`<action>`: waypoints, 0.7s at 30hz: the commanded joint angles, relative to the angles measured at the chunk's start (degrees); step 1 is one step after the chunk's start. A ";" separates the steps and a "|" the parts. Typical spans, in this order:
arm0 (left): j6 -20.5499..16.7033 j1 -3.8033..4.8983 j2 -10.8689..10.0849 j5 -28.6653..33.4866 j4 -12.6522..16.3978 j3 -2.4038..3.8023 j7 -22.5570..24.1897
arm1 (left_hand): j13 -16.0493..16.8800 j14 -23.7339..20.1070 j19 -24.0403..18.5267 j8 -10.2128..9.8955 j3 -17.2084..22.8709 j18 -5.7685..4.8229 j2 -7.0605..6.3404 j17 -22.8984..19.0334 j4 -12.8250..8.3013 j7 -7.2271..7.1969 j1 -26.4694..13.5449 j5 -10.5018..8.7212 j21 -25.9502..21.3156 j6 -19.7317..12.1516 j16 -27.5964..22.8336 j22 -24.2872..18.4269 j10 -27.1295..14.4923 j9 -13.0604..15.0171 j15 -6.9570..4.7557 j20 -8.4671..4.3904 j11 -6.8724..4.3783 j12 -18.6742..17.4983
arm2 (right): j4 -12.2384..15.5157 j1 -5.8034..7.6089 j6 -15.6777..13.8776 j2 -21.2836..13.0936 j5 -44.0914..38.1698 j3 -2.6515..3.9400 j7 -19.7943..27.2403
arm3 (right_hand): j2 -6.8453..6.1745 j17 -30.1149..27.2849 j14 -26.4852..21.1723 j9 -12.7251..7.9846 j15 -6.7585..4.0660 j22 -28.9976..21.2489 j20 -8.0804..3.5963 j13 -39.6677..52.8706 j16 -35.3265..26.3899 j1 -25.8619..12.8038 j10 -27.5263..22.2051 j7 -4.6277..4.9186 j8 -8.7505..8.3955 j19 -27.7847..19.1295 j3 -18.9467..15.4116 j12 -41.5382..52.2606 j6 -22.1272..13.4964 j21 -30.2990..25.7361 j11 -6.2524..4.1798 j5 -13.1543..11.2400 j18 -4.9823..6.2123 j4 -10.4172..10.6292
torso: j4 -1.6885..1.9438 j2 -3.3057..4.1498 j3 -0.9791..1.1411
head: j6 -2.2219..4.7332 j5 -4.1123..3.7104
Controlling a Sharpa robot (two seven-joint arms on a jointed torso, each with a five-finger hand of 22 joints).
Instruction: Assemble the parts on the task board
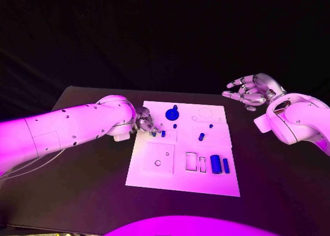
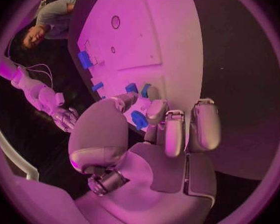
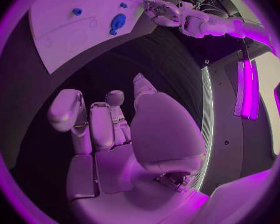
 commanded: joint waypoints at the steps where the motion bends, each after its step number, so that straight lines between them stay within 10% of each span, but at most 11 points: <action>1: -2.11 -0.04 -0.46 1.68 0.69 0.43 0.28 | -0.43 6.08 -0.26 -0.06 -0.45 -0.83 -0.16 15.10 0.15 0.46 0.59 0.04 -0.40 -0.24 0.19 -0.22 -0.46 0.09 -0.13 -0.17 0.01 -0.49 | 0.02 -0.07 0.59 0.02 -0.17 0.01 0.65 | 0.22 -0.08 0.25 -0.06 -0.40 -0.08 -0.18 -0.10 -0.32 -0.60 -0.18 -0.16 0.37 0.09 -0.21 -0.28 -0.41 -0.24 -0.29 0.39 0.36 0.11 | -0.02 0.01 -0.07 | 0.04 -0.10; 14: -9.64 0.11 -3.52 7.90 3.95 3.46 5.59 | -10.34 4.34 -5.12 -0.02 -3.85 0.63 1.35 11.19 1.18 2.36 4.90 0.78 -4.36 -5.44 -2.43 -6.89 -9.36 0.22 1.41 0.86 1.78 -7.80 | -0.03 -0.18 0.35 -0.02 -0.17 0.01 0.67 | 0.27 -0.11 0.25 -0.07 -0.40 -0.16 -0.19 -0.19 -0.37 -0.68 -0.23 -0.15 0.38 0.08 -0.22 -0.36 -0.44 -0.34 -0.29 0.41 0.38 0.11 | 0.10 -0.07 -0.01 | 0.35 -0.37; 19: -11.88 0.15 -3.13 9.29 4.25 3.72 11.08 | -19.04 1.10 -10.85 -2.10 -3.34 2.20 1.32 5.59 0.72 4.55 9.49 0.88 -9.45 -10.03 -6.40 -14.70 -18.52 -1.61 3.09 2.23 3.69 -14.59 | -0.08 -0.18 0.16 -0.03 -0.17 0.01 0.72 | 0.31 -0.17 0.23 -0.07 -0.40 -0.29 -0.19 -0.38 -0.44 -0.69 -0.35 -0.16 0.39 0.05 -0.20 -0.54 -0.45 -0.53 -0.29 0.44 0.41 0.07 | 0.09 -0.03 -0.02 | 0.63 -0.63; 21: -13.08 0.15 -2.62 7.52 4.19 3.59 13.83 | -21.28 -4.09 -18.42 -4.17 -1.99 4.10 0.31 -1.56 0.05 6.42 14.01 0.89 -16.64 -13.07 -11.90 -24.72 -23.84 -3.87 4.72 3.77 5.52 -17.40 | -0.11 -0.19 0.05 -0.06 -0.17 0.01 0.77 | 0.31 -0.05 0.27 -0.08 -0.40 -0.83 -0.19 -0.78 -0.38 -0.63 -0.64 -0.16 0.42 -0.16 -0.18 -0.94 -0.45 -1.29 -0.29 0.47 0.55 0.01 | 0.13 -0.04 -0.01 | 0.78 -0.88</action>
